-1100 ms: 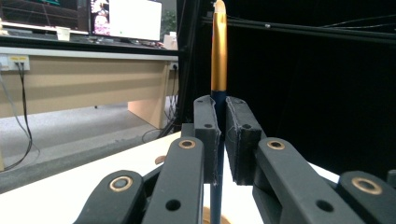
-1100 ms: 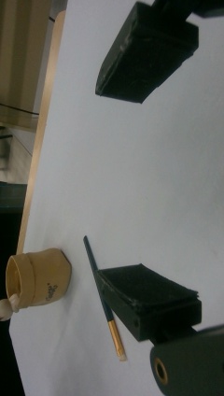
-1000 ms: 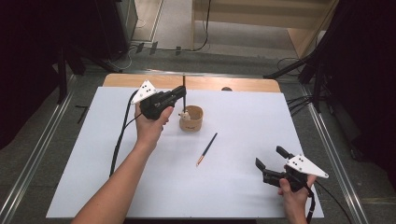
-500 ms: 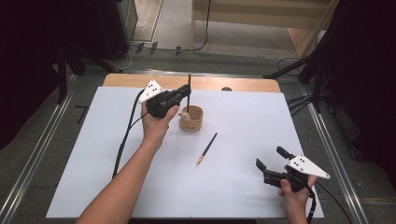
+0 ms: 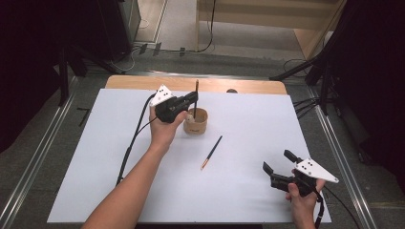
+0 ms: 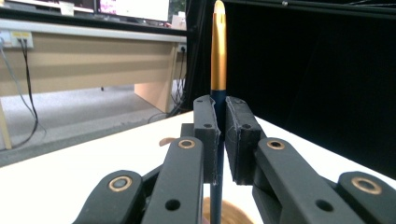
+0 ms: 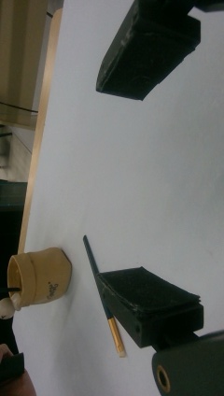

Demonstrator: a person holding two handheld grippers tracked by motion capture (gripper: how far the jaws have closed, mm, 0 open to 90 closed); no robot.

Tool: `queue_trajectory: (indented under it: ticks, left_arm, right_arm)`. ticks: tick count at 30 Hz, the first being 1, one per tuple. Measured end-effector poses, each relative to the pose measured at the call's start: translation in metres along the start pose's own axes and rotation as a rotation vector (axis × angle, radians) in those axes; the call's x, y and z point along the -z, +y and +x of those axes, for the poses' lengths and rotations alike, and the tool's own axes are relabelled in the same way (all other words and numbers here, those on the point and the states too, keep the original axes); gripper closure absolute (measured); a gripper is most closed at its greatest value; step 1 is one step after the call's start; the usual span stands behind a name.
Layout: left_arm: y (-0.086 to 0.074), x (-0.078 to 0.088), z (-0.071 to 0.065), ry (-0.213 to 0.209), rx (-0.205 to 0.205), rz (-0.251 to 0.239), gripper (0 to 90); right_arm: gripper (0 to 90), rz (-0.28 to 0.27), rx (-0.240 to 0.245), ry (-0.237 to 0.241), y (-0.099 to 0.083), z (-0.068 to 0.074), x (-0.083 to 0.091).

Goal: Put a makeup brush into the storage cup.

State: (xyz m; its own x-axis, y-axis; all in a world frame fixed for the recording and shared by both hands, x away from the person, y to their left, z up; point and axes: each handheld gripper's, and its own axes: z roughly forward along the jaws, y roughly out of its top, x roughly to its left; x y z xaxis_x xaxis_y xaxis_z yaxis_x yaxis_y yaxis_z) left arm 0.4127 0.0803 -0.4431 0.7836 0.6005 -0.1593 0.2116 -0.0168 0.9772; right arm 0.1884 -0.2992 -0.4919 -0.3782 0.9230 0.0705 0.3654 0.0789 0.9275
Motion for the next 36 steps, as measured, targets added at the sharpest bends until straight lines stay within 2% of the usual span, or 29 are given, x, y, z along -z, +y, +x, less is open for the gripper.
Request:
queue_trajectory:
  ticks: [7, 13, 17, 20, 23, 24, 26, 27, 32, 36]
  left_arm:
    - [-0.014, -0.004, 0.001, 0.003, 0.015, 0.05, 84.0]
    - [-0.015, -0.005, 0.002, 0.008, 0.026, 0.076, 81.3]
    - [-0.014, -0.002, 0.004, 0.001, 0.065, 0.092, 69.7]
    - [-0.01, 0.003, 0.003, -0.002, 0.068, 0.107, 53.5]
    - [-0.006, 0.012, 0.002, 0.002, 0.079, 0.104, 30.9]
    - [-0.006, 0.016, 0.003, -0.005, 0.08, 0.112, 19.3]
    - [-0.005, 0.023, 0.004, -0.024, 0.066, 0.119, 2.7]
    - [-0.005, 0.028, 0.004, -0.025, 0.054, 0.117, 0.0]
    - [-0.005, 0.051, 0.003, -0.036, 0.04, 0.097, 0.0]
    - [-0.006, 0.067, 0.0, -0.021, 0.024, 0.089, 0.0]
  right_arm:
    - [10.1, -0.001, -0.003, -0.003, 0.0, 0.0, 0.0]
    - [10.2, 0.0, -0.003, -0.006, -0.001, -0.001, 0.001]
    - [10.3, 0.001, -0.002, -0.006, -0.001, -0.001, 0.001]
    - [10.3, 0.0, -0.001, -0.007, -0.001, -0.001, 0.001]
    - [10.3, 0.0, -0.002, -0.008, -0.001, -0.001, 0.002]
    - [10.3, 0.001, -0.002, -0.008, -0.001, -0.001, 0.002]
    - [10.3, -0.001, 0.0, -0.008, -0.001, -0.001, 0.001]
    - [10.3, 0.0, -0.001, -0.008, -0.001, -0.001, 0.001]
    - [10.3, -0.001, -0.001, -0.008, 0.0, 0.0, 0.001]
    - [10.3, 0.0, 0.0, -0.008, 0.0, -0.001, 0.0]
